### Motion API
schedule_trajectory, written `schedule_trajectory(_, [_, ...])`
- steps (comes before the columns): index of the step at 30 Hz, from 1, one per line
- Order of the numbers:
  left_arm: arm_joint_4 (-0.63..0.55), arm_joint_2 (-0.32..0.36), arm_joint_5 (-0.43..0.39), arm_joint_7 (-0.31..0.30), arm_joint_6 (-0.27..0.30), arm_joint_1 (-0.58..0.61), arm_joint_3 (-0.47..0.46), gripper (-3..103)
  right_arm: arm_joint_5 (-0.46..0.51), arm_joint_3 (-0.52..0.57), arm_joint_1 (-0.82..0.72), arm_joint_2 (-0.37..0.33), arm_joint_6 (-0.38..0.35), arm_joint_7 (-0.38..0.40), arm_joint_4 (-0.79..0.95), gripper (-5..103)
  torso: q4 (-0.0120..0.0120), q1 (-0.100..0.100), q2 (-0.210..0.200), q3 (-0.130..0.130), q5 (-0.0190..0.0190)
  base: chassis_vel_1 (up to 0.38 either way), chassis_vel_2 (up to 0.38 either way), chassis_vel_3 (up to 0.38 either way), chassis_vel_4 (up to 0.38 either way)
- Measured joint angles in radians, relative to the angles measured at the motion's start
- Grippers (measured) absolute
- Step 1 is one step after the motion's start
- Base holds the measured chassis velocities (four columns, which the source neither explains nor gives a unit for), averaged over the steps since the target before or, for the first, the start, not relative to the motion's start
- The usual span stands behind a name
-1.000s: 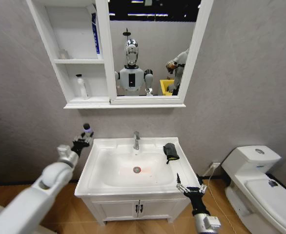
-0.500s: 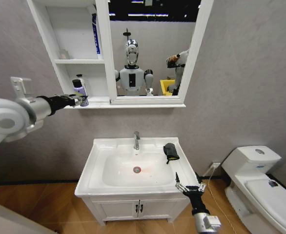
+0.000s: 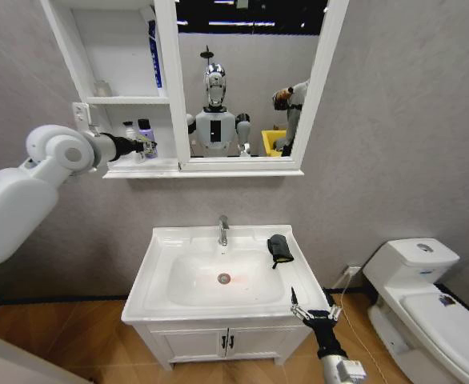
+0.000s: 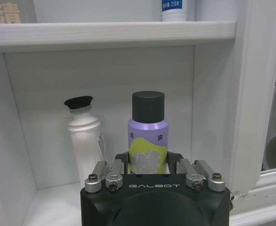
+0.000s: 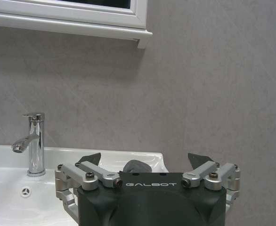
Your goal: Move facial cleanser and shampoo from washbasin to cabinet, then wipe washbasin with towel.
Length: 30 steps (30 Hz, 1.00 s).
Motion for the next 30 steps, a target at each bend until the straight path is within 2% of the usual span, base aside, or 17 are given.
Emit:
schedule_trajectory(8, [0.066, -0.069, 0.048, 0.012, -0.006, -0.011, 0.018, 42, 0.001, -0.003, 0.013, 0.002, -0.002, 0.0, -0.023, 100, -0.0002, 0.0, 0.0, 0.0, 0.0001, 0.0, 0.0, 0.0, 0.0])
schedule_trajectory(19, [0.079, -0.107, 0.08, 0.004, -0.02, 0.025, 0.004, 42, 0.011, 0.003, 0.017, -0.003, -0.002, 0.0, -0.03, 100, -0.0003, 0.0, 0.0, 0.0, 0.0001, 0.0, 0.0, 0.0, 0.0])
schedule_trajectory(21, [0.079, -0.108, 0.083, 0.001, -0.022, 0.034, -0.004, 39, 0.011, 0.004, 0.018, -0.002, -0.002, 0.0, -0.03, 100, -0.0002, 0.0, 0.0, 0.0, 0.0001, 0.0, 0.0, 0.0, 0.0])
schedule_trajectory(24, [0.078, -0.103, 0.088, -0.003, -0.029, 0.053, -0.025, 55, 0.011, 0.006, 0.016, -0.004, -0.002, 0.0, -0.03, 100, -0.0003, 0.0, 0.0, 0.0, 0.0001, 0.0, 0.0, 0.0, 0.0])
schedule_trajectory(25, [0.078, -0.103, 0.088, -0.003, -0.029, 0.053, -0.025, 55, 0.011, 0.006, 0.016, -0.004, -0.002, 0.0, -0.03, 100, -0.0003, 0.0, 0.0, 0.0, 0.0001, 0.0, 0.0, 0.0, 0.0])
schedule_trajectory(28, [0.059, -0.077, 0.088, 0.008, -0.048, 0.086, -0.058, 71, 0.012, 0.007, 0.014, -0.005, -0.002, 0.0, -0.03, 100, -0.0003, 0.0, 0.0, 0.0, 0.0001, 0.0, 0.0, 0.0, 0.0])
schedule_trajectory(29, [0.059, -0.077, 0.088, 0.008, -0.048, 0.086, -0.058, 71, 0.012, 0.007, 0.014, -0.005, -0.002, 0.0, -0.03, 100, -0.0003, 0.0, 0.0, 0.0, 0.0001, 0.0, 0.0, 0.0, 0.0])
schedule_trajectory(30, [0.041, -0.061, 0.088, 0.018, -0.058, 0.107, -0.08, 76, 0.012, 0.007, 0.013, -0.005, -0.001, 0.0, -0.03, 100, -0.0002, 0.0, 0.0, 0.0, 0.0, 0.0, 0.0, 0.0, 0.0])
